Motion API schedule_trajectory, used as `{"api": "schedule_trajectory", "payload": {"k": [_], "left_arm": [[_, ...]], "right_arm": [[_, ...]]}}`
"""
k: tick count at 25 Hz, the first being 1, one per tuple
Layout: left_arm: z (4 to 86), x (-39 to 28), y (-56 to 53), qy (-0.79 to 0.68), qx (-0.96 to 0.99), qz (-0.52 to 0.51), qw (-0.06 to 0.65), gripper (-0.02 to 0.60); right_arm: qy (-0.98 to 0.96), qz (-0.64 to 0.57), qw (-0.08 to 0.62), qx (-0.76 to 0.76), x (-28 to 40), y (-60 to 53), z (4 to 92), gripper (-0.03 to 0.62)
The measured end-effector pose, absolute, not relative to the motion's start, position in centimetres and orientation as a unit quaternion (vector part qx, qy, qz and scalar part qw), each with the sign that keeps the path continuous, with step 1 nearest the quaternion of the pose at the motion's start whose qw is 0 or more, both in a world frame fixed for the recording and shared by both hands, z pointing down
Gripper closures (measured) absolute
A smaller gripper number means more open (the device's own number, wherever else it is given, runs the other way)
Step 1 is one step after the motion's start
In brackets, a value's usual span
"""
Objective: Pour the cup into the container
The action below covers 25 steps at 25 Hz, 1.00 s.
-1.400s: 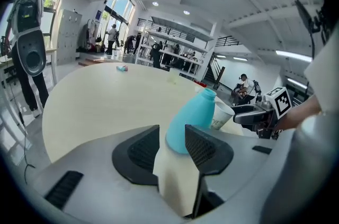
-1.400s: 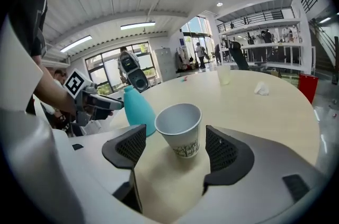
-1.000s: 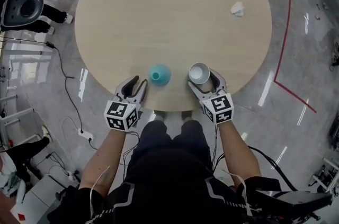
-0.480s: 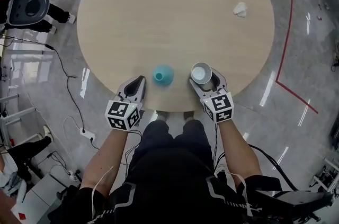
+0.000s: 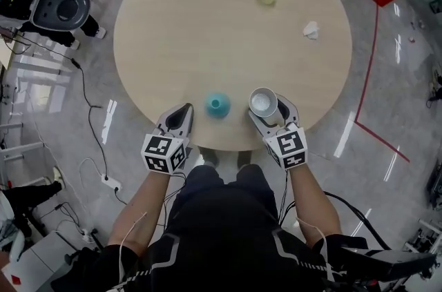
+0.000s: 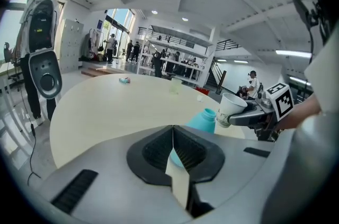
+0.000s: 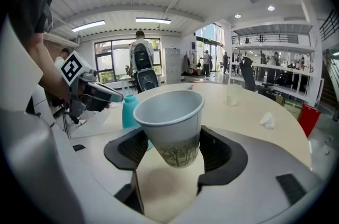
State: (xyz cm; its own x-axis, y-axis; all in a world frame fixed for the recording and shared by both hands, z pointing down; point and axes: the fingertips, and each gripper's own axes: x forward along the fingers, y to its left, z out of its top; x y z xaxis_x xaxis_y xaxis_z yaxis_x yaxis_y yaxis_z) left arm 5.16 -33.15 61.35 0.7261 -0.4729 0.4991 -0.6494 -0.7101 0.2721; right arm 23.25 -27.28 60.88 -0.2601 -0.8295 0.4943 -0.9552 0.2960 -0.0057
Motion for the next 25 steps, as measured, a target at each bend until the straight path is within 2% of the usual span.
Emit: {"api": "schedule_trajectory", "payload": {"k": [12, 25], "left_arm": [[57.6, 5.1, -33.2, -0.307, 0.911, 0.175, 0.212, 0.581], [56.5, 5.2, -32.8, -0.309, 0.915, 0.17, 0.198, 0.581]], "right_arm": [[-0.786, 0.092, 0.294, 0.536, 20.6, -29.1, 54.9, 0.286], [-0.763, 0.023, 0.396, 0.51, 19.3, -30.7, 54.9, 0.286]]}}
